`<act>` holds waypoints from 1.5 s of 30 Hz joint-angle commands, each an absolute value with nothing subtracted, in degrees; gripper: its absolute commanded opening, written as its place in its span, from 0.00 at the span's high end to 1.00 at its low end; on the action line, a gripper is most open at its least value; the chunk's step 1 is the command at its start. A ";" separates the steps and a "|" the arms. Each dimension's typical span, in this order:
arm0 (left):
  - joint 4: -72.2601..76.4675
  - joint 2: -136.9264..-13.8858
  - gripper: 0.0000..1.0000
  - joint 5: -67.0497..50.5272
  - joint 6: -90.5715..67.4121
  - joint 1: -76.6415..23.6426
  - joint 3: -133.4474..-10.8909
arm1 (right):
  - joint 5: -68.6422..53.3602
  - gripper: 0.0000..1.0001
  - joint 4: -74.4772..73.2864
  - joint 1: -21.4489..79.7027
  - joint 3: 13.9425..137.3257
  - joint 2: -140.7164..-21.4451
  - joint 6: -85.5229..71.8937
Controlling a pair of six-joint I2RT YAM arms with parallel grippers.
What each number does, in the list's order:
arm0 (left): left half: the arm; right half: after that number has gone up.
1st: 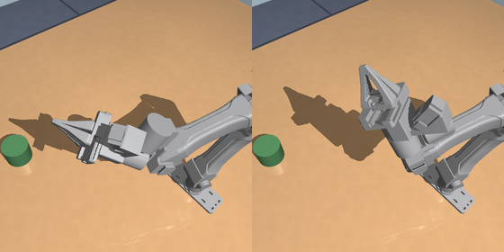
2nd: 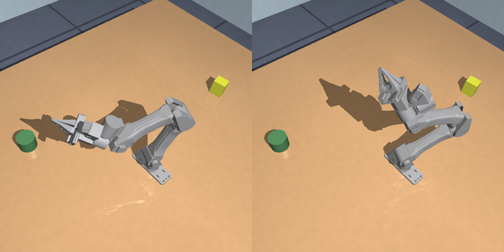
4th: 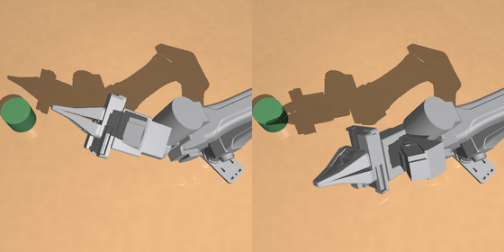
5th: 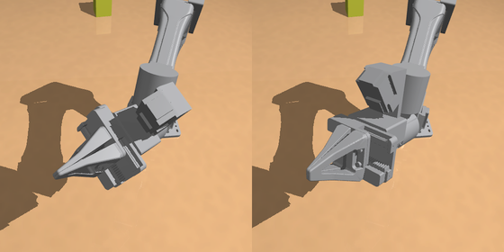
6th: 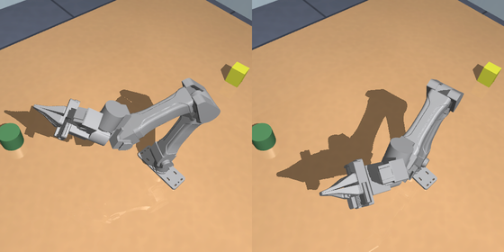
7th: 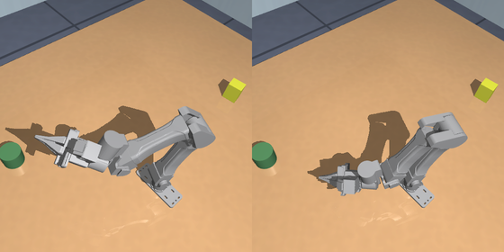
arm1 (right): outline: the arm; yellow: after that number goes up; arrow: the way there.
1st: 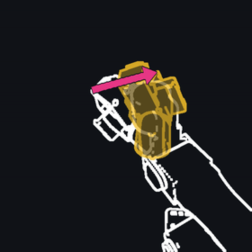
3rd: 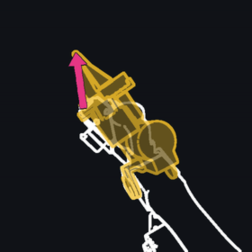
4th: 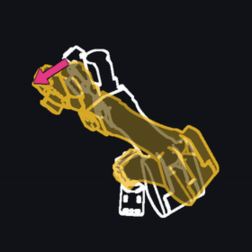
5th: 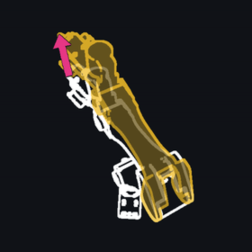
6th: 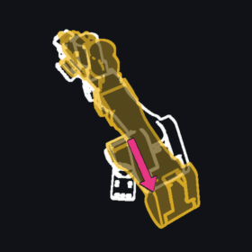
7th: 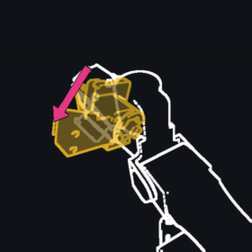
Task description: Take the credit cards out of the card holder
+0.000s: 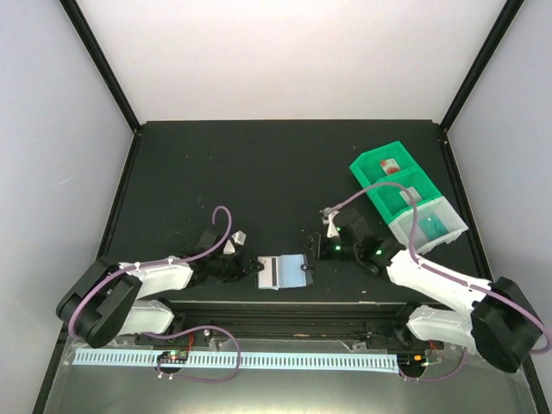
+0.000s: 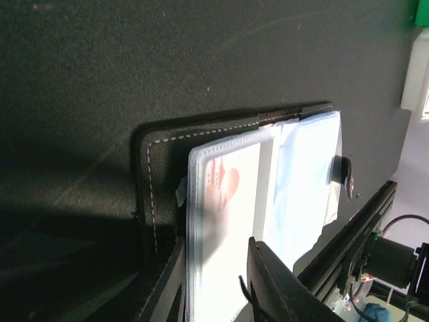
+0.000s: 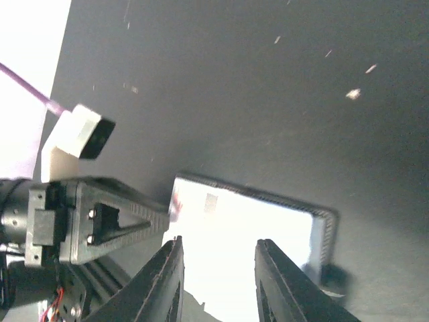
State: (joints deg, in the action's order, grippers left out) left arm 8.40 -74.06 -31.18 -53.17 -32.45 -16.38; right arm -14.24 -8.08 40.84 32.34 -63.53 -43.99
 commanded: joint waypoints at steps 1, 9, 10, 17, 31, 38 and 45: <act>4.57 -70.97 0.72 -30.35 -53.41 -33.09 -17.83 | -11.33 0.68 -2.74 47.32 33.47 -67.54 -48.38; -0.86 -65.98 0.59 -28.74 -51.51 -33.13 -19.44 | -14.58 0.69 7.58 52.84 33.00 -77.27 -50.88; -0.38 -65.65 0.59 -29.05 -51.55 -33.13 -19.32 | -15.03 0.69 8.17 53.25 33.27 -78.10 -50.84; 3.73 -67.53 0.63 -33.39 -49.76 -33.08 -19.49 | -18.39 0.69 11.78 55.24 35.67 -85.77 -51.16; 8.38 -75.55 0.84 -33.27 -47.91 -33.18 -17.99 | -15.53 0.70 11.22 55.37 34.39 -91.54 -48.95; 7.20 -76.67 0.86 -31.46 -47.82 -33.22 -16.94 | -15.23 0.72 11.55 55.37 34.28 -92.29 -48.82; 5.56 -74.48 0.86 -29.66 -47.65 -33.29 -15.91 | -16.56 0.78 14.00 55.29 33.81 -93.64 -49.80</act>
